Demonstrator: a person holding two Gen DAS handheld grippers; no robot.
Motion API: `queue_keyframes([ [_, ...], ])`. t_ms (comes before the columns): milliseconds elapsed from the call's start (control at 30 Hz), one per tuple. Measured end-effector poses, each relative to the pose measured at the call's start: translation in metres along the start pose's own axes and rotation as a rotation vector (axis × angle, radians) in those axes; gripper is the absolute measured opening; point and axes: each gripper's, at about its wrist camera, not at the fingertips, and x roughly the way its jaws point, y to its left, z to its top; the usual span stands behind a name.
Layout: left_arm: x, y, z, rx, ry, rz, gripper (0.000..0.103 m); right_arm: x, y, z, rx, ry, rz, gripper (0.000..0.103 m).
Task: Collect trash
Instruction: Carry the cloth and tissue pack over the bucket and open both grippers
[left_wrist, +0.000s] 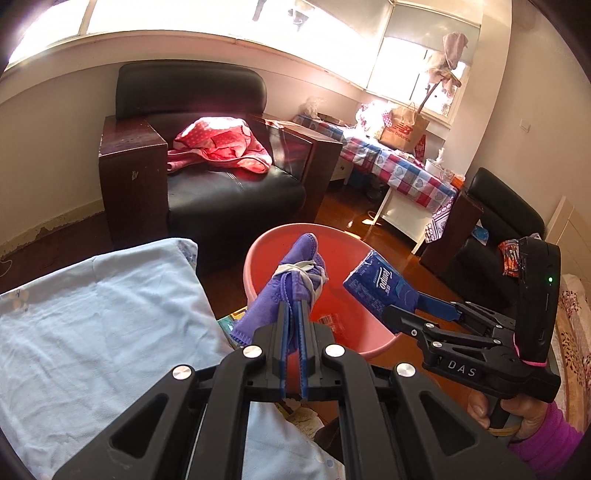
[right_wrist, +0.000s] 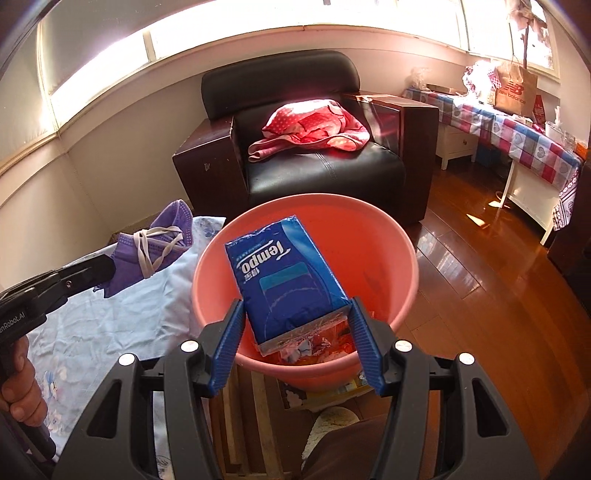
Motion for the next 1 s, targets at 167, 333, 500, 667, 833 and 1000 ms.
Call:
queue_keyframes([
  [167, 0.022, -0.017, 0.002, 0.033, 0.041, -0.001, 0.004, 0.007, -0.009, -0.004, 0.019, 0.016, -0.012, 0.058],
  [333, 0.037, -0.025, 0.002, 0.062, 0.072, 0.008, 0.004, 0.013, -0.014, -0.006, 0.034, 0.032, -0.022, 0.058],
  [500, 0.049, -0.025, 0.000, 0.061, 0.108, 0.011, 0.004, 0.019, -0.015, -0.006, 0.036, 0.045, -0.032, 0.058],
  [667, 0.053, -0.025, -0.002, 0.067, 0.117, 0.013, 0.005, 0.021, -0.014, -0.005, 0.042, 0.042, -0.033, 0.058],
  [833, 0.053, -0.023, -0.001, 0.055, 0.112, 0.009, 0.005, 0.023, -0.015, -0.003, 0.044, 0.042, -0.040, 0.058],
  [1000, 0.049, -0.024, 0.000, 0.052, 0.094, -0.003, 0.005, 0.020, -0.014, -0.002, 0.050, 0.033, -0.036, 0.058],
])
